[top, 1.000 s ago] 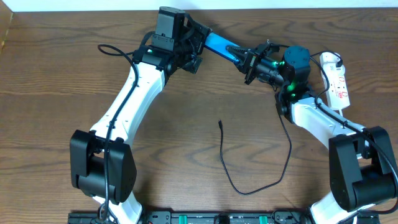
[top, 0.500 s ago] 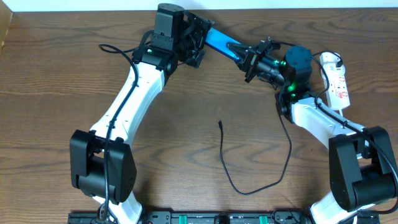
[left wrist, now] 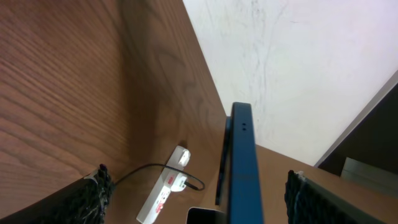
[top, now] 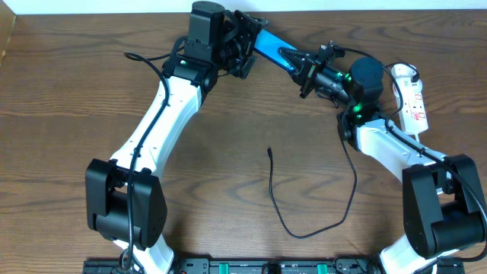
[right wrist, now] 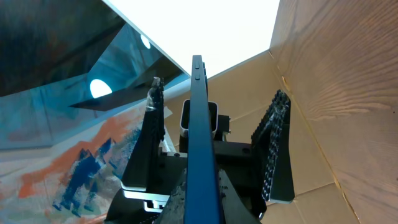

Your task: Plug charger to phone and switch on socket

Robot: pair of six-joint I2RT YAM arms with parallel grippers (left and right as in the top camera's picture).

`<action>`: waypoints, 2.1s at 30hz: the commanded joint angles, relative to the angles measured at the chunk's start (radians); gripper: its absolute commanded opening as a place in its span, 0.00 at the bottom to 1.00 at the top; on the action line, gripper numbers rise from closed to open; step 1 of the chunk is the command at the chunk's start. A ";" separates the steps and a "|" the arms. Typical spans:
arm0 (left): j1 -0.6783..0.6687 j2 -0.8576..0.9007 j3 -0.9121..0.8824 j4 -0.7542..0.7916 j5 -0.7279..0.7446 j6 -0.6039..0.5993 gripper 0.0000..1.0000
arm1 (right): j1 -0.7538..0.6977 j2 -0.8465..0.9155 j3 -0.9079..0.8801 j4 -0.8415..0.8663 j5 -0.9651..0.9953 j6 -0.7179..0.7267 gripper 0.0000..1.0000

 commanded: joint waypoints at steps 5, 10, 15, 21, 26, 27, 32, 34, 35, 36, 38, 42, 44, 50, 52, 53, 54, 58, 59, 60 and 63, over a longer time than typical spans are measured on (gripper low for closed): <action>0.000 -0.018 0.005 0.019 0.013 0.025 0.84 | 0.002 -0.003 0.016 0.017 0.010 0.009 0.01; 0.000 -0.018 0.005 0.020 0.013 0.024 0.58 | 0.002 -0.003 0.016 0.017 0.006 0.009 0.01; 0.000 -0.018 0.005 0.023 0.013 0.024 0.40 | 0.002 -0.003 0.016 0.017 -0.005 0.009 0.02; 0.000 -0.018 0.005 0.023 0.012 0.024 0.31 | 0.002 -0.003 0.016 0.017 -0.024 0.009 0.01; 0.000 -0.018 0.005 0.023 0.005 0.024 0.30 | 0.002 -0.003 0.016 0.017 -0.044 0.009 0.01; 0.000 -0.018 0.005 0.023 0.005 0.024 0.30 | 0.002 -0.003 0.016 0.017 -0.047 0.009 0.02; 0.000 -0.018 0.005 0.023 0.005 0.024 0.25 | 0.002 -0.003 0.016 0.017 -0.054 0.009 0.02; 0.000 -0.018 0.005 0.023 0.005 0.024 0.23 | 0.002 -0.003 0.016 0.017 -0.058 0.009 0.02; 0.000 -0.018 0.005 0.023 0.005 0.024 0.23 | 0.002 -0.003 0.016 0.017 -0.061 0.009 0.01; 0.000 -0.018 0.005 0.023 0.004 0.024 0.22 | 0.002 -0.003 0.016 0.017 -0.064 0.009 0.02; 0.000 -0.018 0.005 0.023 0.004 0.024 0.19 | 0.002 -0.003 0.016 0.017 -0.064 0.009 0.01; 0.000 -0.018 0.005 0.022 -0.021 0.024 0.08 | 0.002 -0.003 0.016 0.017 -0.065 0.009 0.01; 0.000 -0.018 0.005 0.022 -0.030 0.024 0.08 | 0.002 -0.003 0.016 0.017 -0.066 0.009 0.01; 0.000 -0.018 0.005 0.022 -0.030 0.024 0.07 | 0.002 -0.003 0.016 0.017 -0.072 0.009 0.02; 0.000 -0.018 0.005 0.022 -0.030 0.024 0.08 | 0.002 -0.003 0.016 0.017 -0.072 0.009 0.10; 0.000 -0.018 0.005 0.022 -0.030 0.024 0.07 | 0.002 -0.003 0.016 0.017 -0.072 0.009 0.16; 0.001 -0.018 0.005 0.022 -0.030 0.025 0.07 | 0.002 -0.003 0.016 0.017 -0.072 0.009 0.25; 0.010 -0.018 0.005 0.022 -0.029 0.025 0.07 | 0.002 -0.003 0.016 0.017 -0.073 0.006 0.70; 0.014 -0.018 0.005 0.022 -0.029 0.024 0.07 | 0.002 -0.003 0.016 0.017 -0.076 0.006 0.79; 0.024 -0.018 0.005 0.022 -0.029 0.024 0.07 | 0.002 -0.003 0.016 0.017 -0.082 0.006 0.92; 0.050 -0.018 0.005 0.019 -0.028 0.024 0.07 | -0.001 -0.003 0.016 0.017 -0.094 -0.014 0.99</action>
